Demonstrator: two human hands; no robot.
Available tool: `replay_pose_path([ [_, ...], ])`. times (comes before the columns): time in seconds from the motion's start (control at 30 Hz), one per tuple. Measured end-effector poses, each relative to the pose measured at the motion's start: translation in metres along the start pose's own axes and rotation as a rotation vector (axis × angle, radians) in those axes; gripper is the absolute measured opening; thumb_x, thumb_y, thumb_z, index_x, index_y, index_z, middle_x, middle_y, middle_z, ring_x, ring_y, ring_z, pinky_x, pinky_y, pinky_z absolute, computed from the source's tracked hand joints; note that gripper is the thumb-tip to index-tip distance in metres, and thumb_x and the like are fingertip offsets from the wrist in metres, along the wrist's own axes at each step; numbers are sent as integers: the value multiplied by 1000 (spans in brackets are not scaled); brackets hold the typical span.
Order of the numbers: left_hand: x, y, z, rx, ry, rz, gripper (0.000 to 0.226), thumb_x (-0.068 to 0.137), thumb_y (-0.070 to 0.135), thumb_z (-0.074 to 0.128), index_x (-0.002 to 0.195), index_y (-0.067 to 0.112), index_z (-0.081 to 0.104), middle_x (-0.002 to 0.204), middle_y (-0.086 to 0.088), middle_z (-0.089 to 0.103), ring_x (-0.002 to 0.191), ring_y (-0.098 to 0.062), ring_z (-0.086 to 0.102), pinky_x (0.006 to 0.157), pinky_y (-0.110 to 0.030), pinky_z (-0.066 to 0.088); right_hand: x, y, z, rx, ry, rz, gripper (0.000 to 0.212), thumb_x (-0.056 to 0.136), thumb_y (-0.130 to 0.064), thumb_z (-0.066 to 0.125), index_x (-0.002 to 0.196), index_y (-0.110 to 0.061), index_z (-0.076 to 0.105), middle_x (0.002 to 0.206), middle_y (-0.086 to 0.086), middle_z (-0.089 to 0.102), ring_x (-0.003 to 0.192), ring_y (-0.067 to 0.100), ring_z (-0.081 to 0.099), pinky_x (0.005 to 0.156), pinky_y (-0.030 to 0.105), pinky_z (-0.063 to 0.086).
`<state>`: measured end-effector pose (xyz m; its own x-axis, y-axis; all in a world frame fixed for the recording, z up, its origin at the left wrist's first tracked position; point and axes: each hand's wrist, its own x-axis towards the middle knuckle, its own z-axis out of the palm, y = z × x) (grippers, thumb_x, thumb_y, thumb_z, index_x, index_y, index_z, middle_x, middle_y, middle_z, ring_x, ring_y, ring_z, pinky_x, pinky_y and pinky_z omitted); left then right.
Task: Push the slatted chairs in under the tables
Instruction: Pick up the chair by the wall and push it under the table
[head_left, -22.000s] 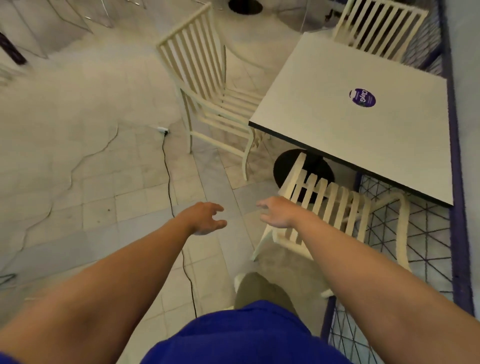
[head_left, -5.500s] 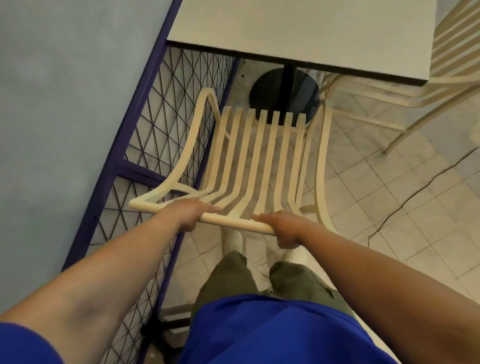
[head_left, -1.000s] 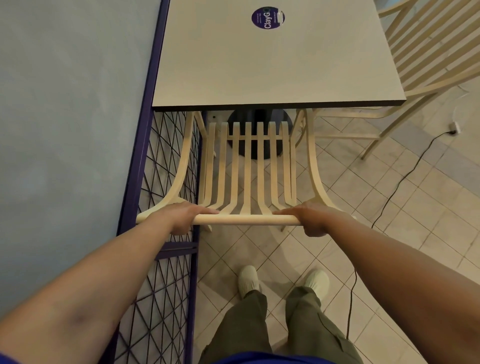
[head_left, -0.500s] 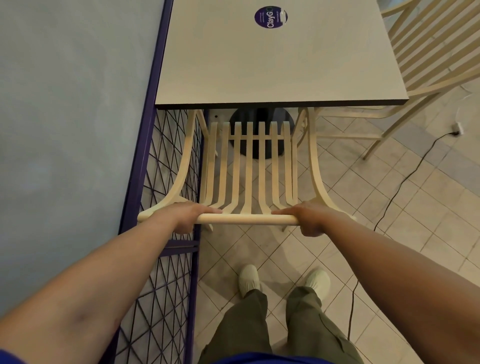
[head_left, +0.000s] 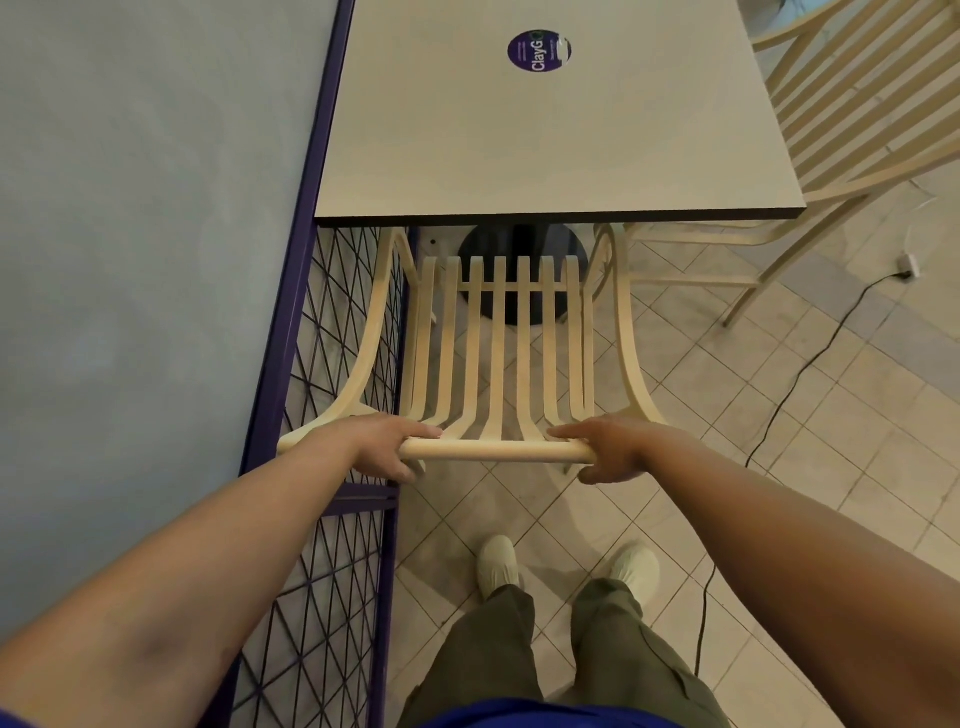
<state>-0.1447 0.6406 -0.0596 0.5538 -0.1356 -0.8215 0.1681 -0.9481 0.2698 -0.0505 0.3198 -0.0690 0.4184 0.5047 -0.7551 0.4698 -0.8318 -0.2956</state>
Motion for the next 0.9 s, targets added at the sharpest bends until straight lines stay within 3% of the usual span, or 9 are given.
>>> replay_pose_path([
  [0.13,1,10,1,-31,20,-9,85,84,36,77,153,50,28,129,5,56,103,-14,58,92,-36,51,0,-8,-3,-9,2,6,81,86,-33,73,153,-42,29,136,0,54,114,21,54,100,40,46],
  [0.27,-6,11,14,88,74,-42,92,88,2,64,148,61,27,127,4,56,101,-16,59,86,-39,55,-7,-10,6,-50,-12,-25,86,88,-5,63,154,-46,26,124,-2,55,102,17,52,96,36,47],
  [0.33,-4,11,14,89,108,-47,93,89,-5,58,145,63,31,127,3,57,97,-17,60,83,-39,55,-6,-8,6,-35,14,-41,86,89,0,61,152,-49,28,125,-1,56,100,15,51,95,35,48],
  [0.53,4,17,6,128,145,-56,91,90,-5,57,146,62,31,116,4,55,81,-12,56,66,-30,50,5,1,1,-35,40,-39,87,88,0,62,149,-53,29,123,0,57,103,20,58,95,40,51],
  [0.77,7,17,2,129,158,-55,90,90,-3,60,147,60,30,120,3,55,86,-12,55,68,-29,46,9,2,-3,-31,36,-28,88,88,1,63,151,-51,29,113,-4,50,102,19,57,93,37,51],
  [0.9,6,13,1,120,153,-70,91,91,-2,59,147,63,28,115,4,54,85,-12,55,69,-29,49,8,1,-3,-29,48,-15,89,87,1,63,150,-51,28,120,-1,53,103,20,57,94,37,51],
])
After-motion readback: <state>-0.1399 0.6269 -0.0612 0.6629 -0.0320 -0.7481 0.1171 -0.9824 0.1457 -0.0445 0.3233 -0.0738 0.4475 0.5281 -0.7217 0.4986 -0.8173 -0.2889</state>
